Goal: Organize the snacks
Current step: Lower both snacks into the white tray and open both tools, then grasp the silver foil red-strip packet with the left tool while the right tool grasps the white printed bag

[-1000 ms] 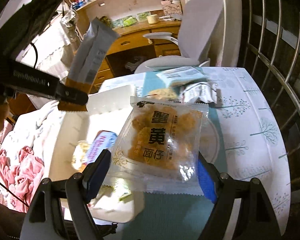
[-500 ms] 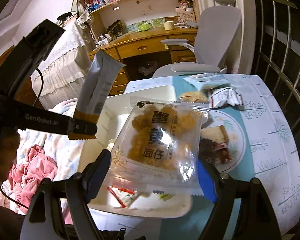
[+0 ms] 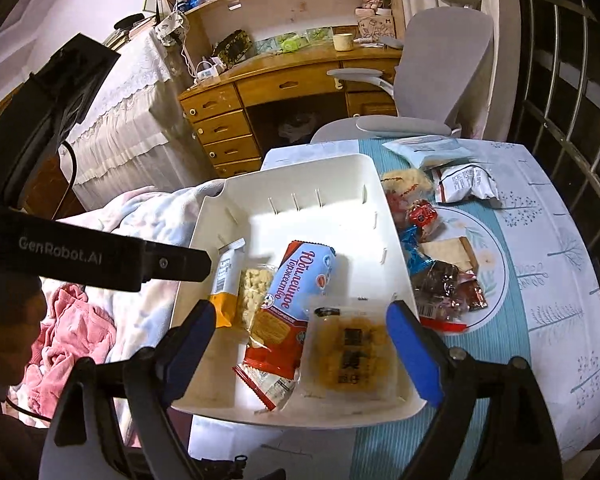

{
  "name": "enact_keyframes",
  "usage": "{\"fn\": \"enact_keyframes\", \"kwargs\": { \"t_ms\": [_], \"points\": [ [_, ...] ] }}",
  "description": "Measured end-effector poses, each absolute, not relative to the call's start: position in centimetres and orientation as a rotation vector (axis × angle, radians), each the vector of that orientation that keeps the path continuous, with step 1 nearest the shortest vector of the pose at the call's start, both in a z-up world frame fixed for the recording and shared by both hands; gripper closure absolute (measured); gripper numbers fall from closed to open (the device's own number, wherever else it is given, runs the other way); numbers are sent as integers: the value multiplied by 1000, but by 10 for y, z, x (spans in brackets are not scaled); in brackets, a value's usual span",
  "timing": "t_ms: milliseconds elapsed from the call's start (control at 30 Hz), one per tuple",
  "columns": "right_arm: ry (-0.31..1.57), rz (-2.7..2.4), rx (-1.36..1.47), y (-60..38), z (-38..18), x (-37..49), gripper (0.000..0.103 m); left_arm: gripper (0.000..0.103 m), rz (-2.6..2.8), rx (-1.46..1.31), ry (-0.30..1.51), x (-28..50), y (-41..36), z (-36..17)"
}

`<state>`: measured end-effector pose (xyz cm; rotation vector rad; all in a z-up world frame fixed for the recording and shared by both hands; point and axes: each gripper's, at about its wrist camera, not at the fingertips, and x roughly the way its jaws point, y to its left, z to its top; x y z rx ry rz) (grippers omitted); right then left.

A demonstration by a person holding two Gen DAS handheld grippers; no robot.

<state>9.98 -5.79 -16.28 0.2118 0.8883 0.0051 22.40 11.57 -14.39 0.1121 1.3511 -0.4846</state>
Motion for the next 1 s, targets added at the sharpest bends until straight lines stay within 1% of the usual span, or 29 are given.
{"fn": "enact_keyframes", "kwargs": {
  "t_ms": [300, 567, 1000],
  "points": [
    [895, -28, 196, -72, -158, 88, 15, 26, -539, 59, 1287, 208, 106, -134],
    [888, -41, 203, -105, -155, 77, 15, 26, -550, -2, 1249, 188, 86, -129],
    [889, 19, 162, -193, -147, 78, 15, 24, -489, -55, 1276, 164, 13, -131]
  ]
}}
